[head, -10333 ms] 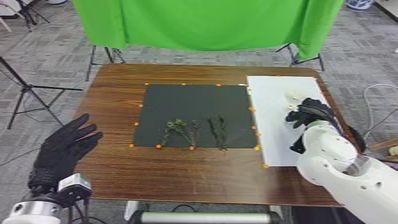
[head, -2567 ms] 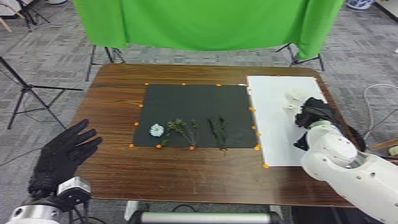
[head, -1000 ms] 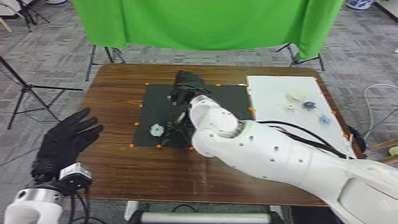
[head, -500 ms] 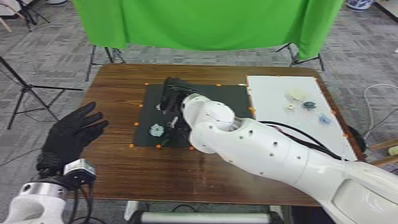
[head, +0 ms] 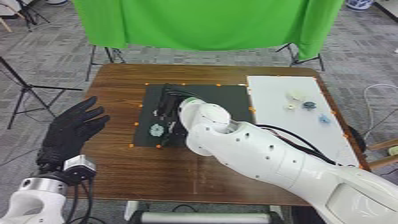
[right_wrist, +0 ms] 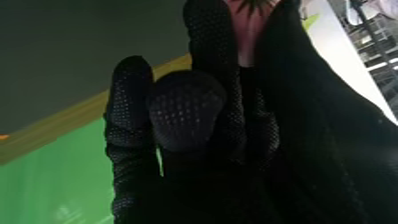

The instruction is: Arrange flowers

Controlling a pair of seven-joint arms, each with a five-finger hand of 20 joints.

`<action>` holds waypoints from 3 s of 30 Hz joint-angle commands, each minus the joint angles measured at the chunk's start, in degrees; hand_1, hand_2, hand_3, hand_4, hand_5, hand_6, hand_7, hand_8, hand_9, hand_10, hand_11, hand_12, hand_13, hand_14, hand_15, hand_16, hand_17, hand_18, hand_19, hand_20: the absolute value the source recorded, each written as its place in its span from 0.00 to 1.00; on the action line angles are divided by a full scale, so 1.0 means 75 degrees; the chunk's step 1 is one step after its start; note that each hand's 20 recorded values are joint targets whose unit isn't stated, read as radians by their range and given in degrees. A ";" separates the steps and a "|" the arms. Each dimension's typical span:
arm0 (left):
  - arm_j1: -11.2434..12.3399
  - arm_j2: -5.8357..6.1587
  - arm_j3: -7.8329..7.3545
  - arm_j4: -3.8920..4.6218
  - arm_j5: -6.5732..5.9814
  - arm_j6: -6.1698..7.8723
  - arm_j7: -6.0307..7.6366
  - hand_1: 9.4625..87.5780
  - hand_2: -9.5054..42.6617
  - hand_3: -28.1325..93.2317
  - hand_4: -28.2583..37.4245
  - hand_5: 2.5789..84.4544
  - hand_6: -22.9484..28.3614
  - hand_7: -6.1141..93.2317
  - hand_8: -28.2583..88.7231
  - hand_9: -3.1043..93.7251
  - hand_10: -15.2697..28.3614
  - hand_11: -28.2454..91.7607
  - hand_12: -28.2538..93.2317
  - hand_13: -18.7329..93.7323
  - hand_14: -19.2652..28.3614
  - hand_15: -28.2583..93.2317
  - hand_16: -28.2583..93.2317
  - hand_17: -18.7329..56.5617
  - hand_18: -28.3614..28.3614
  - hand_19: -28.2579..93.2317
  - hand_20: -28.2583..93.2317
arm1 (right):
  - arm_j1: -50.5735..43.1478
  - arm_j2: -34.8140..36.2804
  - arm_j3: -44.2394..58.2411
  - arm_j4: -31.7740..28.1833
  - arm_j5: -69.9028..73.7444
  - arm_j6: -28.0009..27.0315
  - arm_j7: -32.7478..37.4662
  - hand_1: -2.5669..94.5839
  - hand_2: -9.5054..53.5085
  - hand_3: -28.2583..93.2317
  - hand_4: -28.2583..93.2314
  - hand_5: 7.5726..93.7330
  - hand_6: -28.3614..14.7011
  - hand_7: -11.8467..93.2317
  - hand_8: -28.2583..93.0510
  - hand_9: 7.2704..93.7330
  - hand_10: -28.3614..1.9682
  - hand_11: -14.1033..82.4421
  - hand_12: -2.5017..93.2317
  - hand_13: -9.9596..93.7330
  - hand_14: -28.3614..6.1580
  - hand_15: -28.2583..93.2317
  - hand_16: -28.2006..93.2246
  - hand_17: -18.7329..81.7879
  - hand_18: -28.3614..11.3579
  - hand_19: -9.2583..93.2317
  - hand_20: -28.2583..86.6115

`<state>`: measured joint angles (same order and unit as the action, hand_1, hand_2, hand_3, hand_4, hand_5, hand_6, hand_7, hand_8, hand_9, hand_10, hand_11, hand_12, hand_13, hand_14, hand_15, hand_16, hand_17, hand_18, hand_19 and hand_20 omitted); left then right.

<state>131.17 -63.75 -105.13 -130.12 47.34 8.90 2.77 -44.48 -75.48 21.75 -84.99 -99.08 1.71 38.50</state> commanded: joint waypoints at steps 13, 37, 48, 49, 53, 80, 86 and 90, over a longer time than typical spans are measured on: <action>0.0251 0.0075 -0.0173 -0.0038 -0.0005 0.0023 0.0048 0.18 0.29 0.91 0.11 0.42 0.65 0.21 0.16 0.37 0.80 0.44 0.30 0.39 0.96 0.62 0.16 0.12 0.93 0.73 0.17 | -0.0453 -0.0289 0.0404 -0.0033 -0.0442 -0.0667 -0.0175 0.43 0.00 0.92 0.00 0.69 0.66 0.31 0.12 0.85 0.62 0.39 0.18 0.85 0.76 0.88 0.34 0.52 0.28 1.00 0.32; 0.1289 -0.0183 -0.0593 -0.0387 -0.0046 0.0272 0.0075 0.18 0.29 0.91 0.12 0.42 0.65 0.21 0.15 0.38 0.80 0.44 0.30 0.39 0.96 0.62 0.15 0.12 0.93 0.73 0.16 | -0.0403 0.0065 0.0756 -0.0678 -0.1331 -0.1049 -0.0021 0.38 0.00 0.94 0.00 0.64 0.62 0.31 0.11 0.79 0.53 0.41 0.18 0.83 0.70 0.88 0.33 0.50 0.25 1.00 0.30; 0.1304 -0.0248 -0.0362 -0.0384 -0.0049 0.0299 0.0104 0.19 0.29 0.91 0.13 0.42 0.65 0.21 0.15 0.38 0.80 0.44 0.30 0.39 0.96 0.62 0.15 0.12 0.92 0.73 0.16 | -0.2290 -0.0802 0.2852 -0.0913 -0.4959 -0.4596 -0.3148 0.22 0.21 0.98 0.01 0.52 0.67 0.31 0.11 0.48 0.26 0.40 0.17 0.62 0.46 0.96 0.29 0.38 0.20 0.96 0.33; 0.1330 -0.0270 -0.0361 -0.0395 -0.0042 0.0307 0.0093 0.19 0.29 0.91 0.13 0.42 0.65 0.21 0.15 0.38 0.80 0.44 0.30 0.39 0.96 0.62 0.15 0.12 0.92 0.73 0.17 | -0.2424 -0.0892 0.2999 -0.0927 -0.5293 -0.4870 -0.3442 0.21 0.22 0.99 0.01 0.50 0.68 0.30 0.11 0.44 0.24 0.39 0.17 0.59 0.42 0.97 0.28 0.36 0.20 0.95 0.34; 0.1406 -0.0301 -0.0376 -0.0380 -0.0067 0.0310 0.0136 0.19 0.29 0.91 0.13 0.42 0.65 0.21 0.15 0.38 0.80 0.44 0.30 0.39 0.96 0.62 0.15 0.12 0.92 0.73 0.17 | -0.2695 -0.1063 0.3274 -0.0965 -0.5575 -0.5456 -0.3776 0.16 0.28 1.00 0.02 0.44 0.72 0.30 0.11 0.32 0.21 0.35 0.17 0.46 0.29 0.97 0.26 0.30 0.19 0.91 0.39; 0.1268 -0.0263 -0.0293 -0.0278 -0.0071 0.0206 0.0198 0.19 0.29 0.91 0.13 0.42 0.65 0.21 0.15 0.38 0.80 0.44 0.30 0.39 0.96 0.62 0.15 0.12 0.92 0.73 0.17 | -0.1641 -0.0473 0.1567 -0.0769 -0.4750 -0.4520 -0.1799 0.07 0.37 0.95 0.03 0.36 0.74 0.27 0.11 0.21 0.18 0.27 0.19 0.36 0.16 0.98 0.23 0.28 0.21 0.91 0.49; 0.1255 -0.0279 -0.0297 -0.0273 -0.0071 0.0188 0.0207 0.19 0.29 0.91 0.13 0.42 0.65 0.21 0.16 0.38 0.80 0.44 0.30 0.39 0.96 0.61 0.15 0.12 0.92 0.72 0.17 | -0.1536 -0.0483 0.1453 -0.0783 -0.4575 -0.4365 -0.1551 0.06 0.37 0.94 0.03 0.36 0.72 0.26 0.12 0.22 0.16 0.28 0.19 0.36 0.14 0.99 0.23 0.29 0.20 0.93 0.50; 0.1301 -0.0258 -0.0294 -0.0289 -0.0081 0.0242 0.0235 0.19 0.29 0.91 0.13 0.42 0.65 0.21 0.15 0.38 0.80 0.44 0.30 0.39 0.96 0.62 0.16 0.12 0.93 0.73 0.17 | -0.1375 -0.0374 0.1240 -0.0810 -0.4245 -0.4129 -0.1111 0.05 0.37 0.94 0.04 0.38 0.70 0.25 0.12 0.24 0.14 0.29 0.19 0.37 0.13 0.99 0.23 0.30 0.18 0.94 0.51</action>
<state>140.07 -65.90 -107.45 -132.25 47.14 10.80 4.25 -56.68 -79.11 32.72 -90.56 -133.51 -31.79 26.03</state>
